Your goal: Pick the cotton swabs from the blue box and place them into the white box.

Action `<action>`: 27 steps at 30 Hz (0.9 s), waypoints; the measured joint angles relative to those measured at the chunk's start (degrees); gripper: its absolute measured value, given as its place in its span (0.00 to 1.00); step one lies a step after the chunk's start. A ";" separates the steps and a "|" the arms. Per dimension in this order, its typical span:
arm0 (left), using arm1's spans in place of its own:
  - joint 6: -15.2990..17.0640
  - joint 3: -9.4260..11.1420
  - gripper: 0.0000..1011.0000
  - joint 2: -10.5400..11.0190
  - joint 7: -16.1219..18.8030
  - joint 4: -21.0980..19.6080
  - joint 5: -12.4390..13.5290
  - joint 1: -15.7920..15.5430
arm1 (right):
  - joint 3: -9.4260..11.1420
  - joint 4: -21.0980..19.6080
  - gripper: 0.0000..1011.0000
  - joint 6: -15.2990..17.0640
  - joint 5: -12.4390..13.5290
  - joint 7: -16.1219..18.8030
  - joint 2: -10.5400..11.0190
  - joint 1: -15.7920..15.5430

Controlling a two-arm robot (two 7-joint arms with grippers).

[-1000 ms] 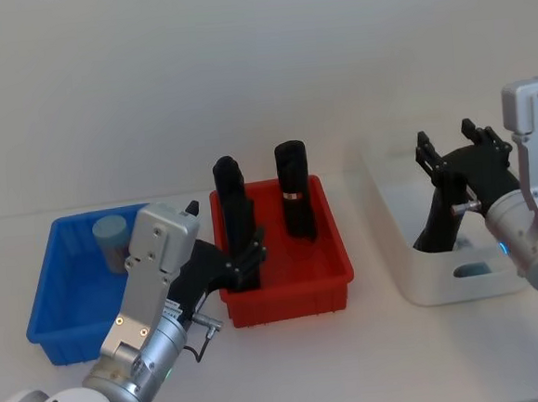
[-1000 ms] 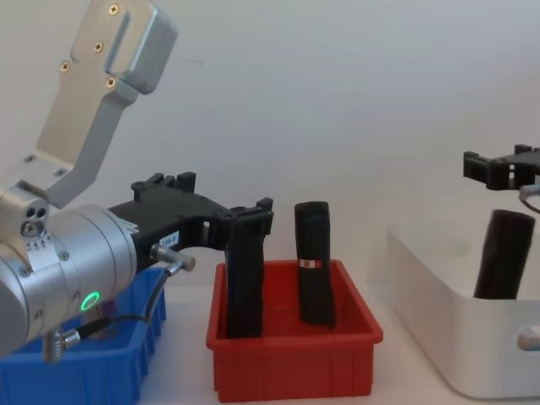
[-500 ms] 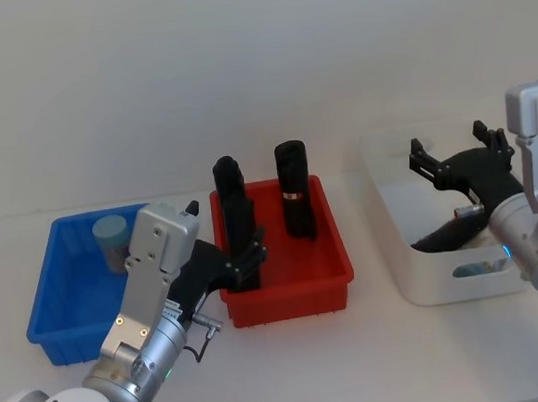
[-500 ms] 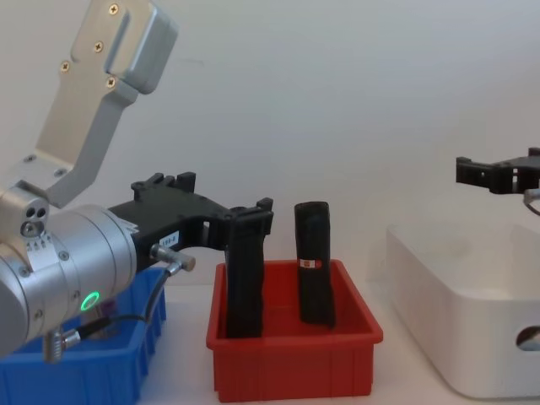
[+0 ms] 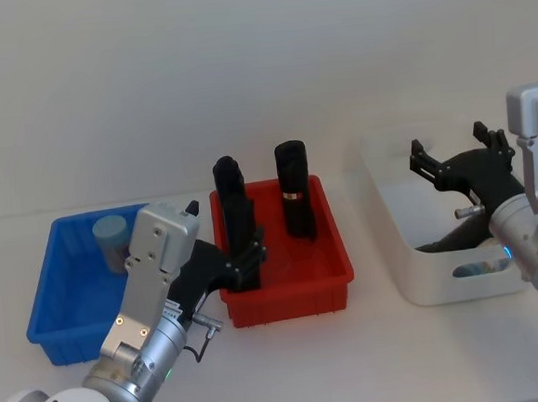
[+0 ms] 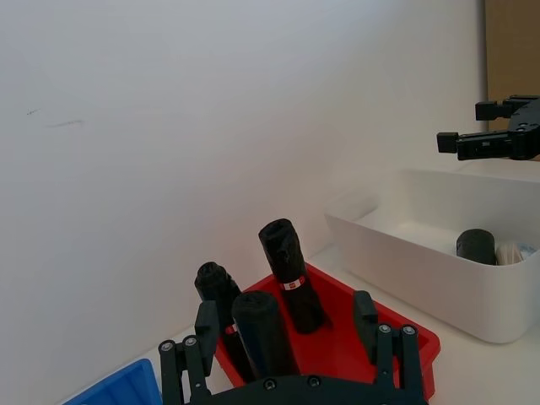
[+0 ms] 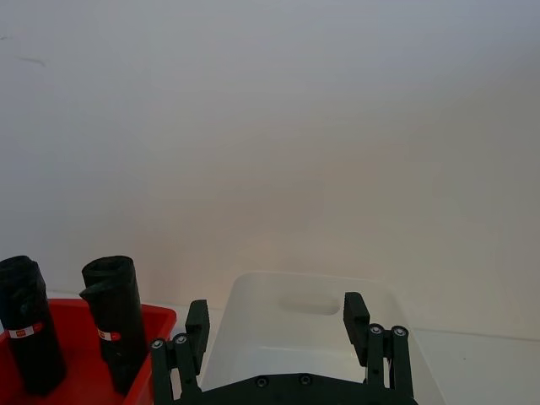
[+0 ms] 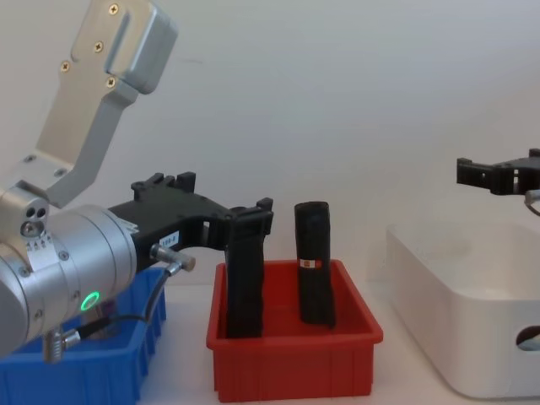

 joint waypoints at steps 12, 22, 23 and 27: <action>0.00 0.00 0.99 0.00 0.00 0.00 0.00 0.00 | 0.02 -0.06 0.99 0.00 0.04 0.07 0.04 -0.06; 0.00 0.00 0.99 0.00 0.00 0.00 0.00 0.00 | 0.02 -0.06 0.99 -0.01 0.04 0.07 0.04 -0.08; 0.00 0.00 0.99 0.00 0.00 0.00 0.00 0.00 | 0.02 -0.06 0.99 -0.01 0.04 0.07 0.04 -0.08; 0.00 0.00 0.99 0.00 0.00 0.00 0.00 0.00 | 0.02 -0.06 0.99 -0.01 0.03 0.07 0.04 -0.08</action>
